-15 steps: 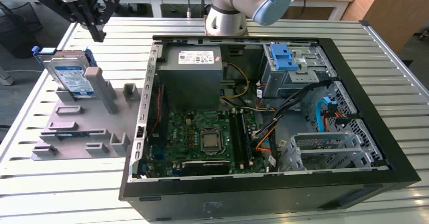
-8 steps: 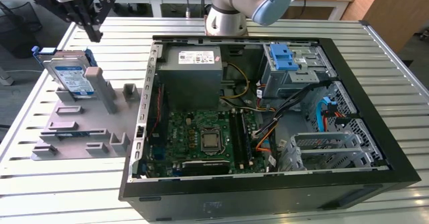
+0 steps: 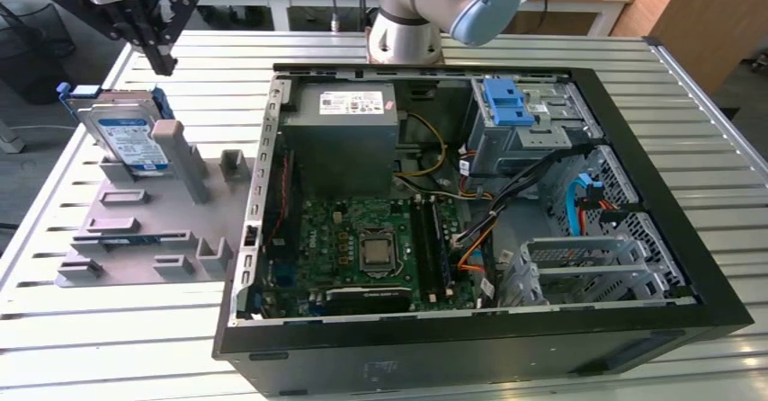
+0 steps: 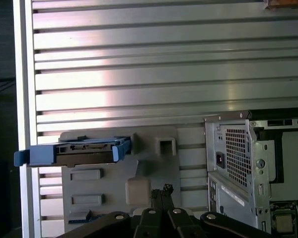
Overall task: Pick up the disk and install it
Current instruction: 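Reach for the disk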
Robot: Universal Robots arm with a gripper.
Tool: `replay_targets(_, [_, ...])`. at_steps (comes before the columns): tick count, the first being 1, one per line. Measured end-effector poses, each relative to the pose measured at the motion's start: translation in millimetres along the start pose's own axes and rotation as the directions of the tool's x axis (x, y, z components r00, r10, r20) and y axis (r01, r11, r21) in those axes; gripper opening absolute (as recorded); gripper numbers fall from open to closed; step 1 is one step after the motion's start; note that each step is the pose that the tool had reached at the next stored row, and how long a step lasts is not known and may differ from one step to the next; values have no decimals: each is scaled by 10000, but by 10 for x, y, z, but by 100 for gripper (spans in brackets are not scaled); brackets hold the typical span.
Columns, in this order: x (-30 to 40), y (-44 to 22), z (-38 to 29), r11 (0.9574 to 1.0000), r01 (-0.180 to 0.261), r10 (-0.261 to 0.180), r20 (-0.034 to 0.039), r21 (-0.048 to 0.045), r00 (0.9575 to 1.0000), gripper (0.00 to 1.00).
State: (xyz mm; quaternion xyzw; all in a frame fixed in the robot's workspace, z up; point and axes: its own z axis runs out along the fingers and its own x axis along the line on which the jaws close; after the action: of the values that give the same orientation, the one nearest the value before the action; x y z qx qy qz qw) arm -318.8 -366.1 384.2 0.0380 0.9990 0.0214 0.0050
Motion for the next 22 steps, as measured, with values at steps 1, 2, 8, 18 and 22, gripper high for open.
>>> replay_targets(1, [10, 0, 1, 10000, 0, 0, 0, 0, 10000, 11])
replay_targets(2, [19, -1, 1, 10000, 0, 0, 0, 0, 10000, 11])
replay_targets(8, [71, 0, 5, 10000, 0, 0, 0, 0, 10000, 11])
replay_targets(18, [173, 52, 19, 10000, 0, 0, -1, 0, 10000, 11])
replay_targets(22, [220, 78, 29, 10000, 0, 0, 1, -1, 10000, 11])
